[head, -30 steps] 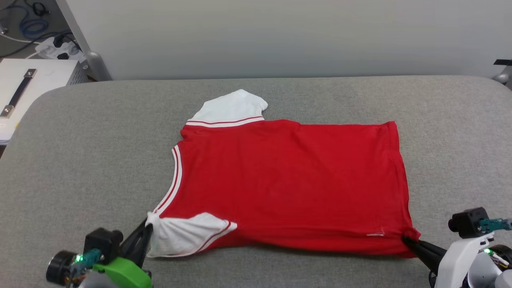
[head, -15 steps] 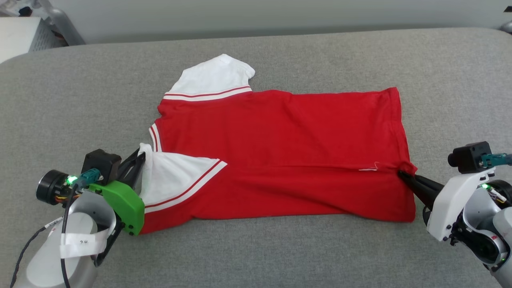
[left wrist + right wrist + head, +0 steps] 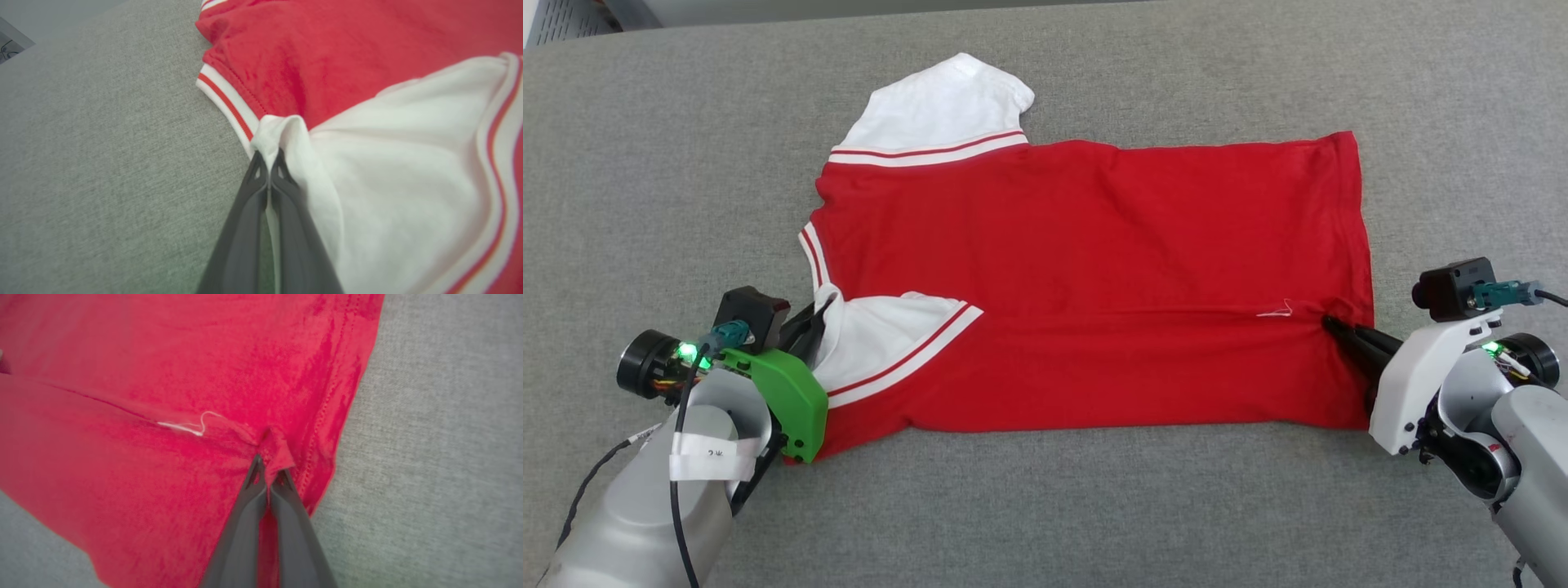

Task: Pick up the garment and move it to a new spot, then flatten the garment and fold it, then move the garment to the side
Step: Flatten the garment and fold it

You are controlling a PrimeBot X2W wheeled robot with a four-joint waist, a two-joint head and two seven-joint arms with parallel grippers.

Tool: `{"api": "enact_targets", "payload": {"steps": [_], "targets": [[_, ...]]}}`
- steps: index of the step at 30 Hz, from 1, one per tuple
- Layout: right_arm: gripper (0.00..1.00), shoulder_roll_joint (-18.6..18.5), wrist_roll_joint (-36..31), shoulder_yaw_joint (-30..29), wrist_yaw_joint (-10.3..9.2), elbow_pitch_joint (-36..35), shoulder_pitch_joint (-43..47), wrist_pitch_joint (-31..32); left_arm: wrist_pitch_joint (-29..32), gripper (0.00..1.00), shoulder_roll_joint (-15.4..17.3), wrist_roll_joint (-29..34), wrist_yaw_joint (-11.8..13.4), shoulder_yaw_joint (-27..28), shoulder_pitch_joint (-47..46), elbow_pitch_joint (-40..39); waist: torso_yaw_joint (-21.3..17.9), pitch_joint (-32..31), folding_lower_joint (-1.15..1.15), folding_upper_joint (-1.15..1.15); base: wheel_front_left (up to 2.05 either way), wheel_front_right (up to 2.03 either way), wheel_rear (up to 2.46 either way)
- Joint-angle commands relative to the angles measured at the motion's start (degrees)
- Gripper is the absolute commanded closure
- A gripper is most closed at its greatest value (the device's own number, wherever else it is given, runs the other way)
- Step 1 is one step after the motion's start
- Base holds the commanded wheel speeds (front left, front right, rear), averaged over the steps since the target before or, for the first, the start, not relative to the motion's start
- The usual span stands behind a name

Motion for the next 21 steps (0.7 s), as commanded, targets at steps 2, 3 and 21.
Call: {"api": "enact_targets", "payload": {"steps": [2,3,21], "targets": [[1.00,0.67,-0.33,0.85,-0.04,1.59,-0.80,-0.85,-0.75,1.00,-0.52,-1.30,-0.14,-2.11,-1.23,2.38,0.20,-0.46,-0.01,0.00,0.00,0.00,0.00],[1.00,0.90,-0.16,0.89,-0.04,2.16,-0.85,-1.31,-1.26,1.00,-0.57,-1.72,-0.14,-2.90,-1.64,3.34,0.26,-0.80,-0.01,0.00,0.00,0.00,0.00],[0.00,-1.81,1.08,-5.39,-0.04,-4.45,7.84,-5.79,7.39,0.00,7.93,-15.18,-0.15,-13.90,-8.43,-4.12,4.29,-10.10,-0.01,0.00,0.00,0.00,0.00]]}}
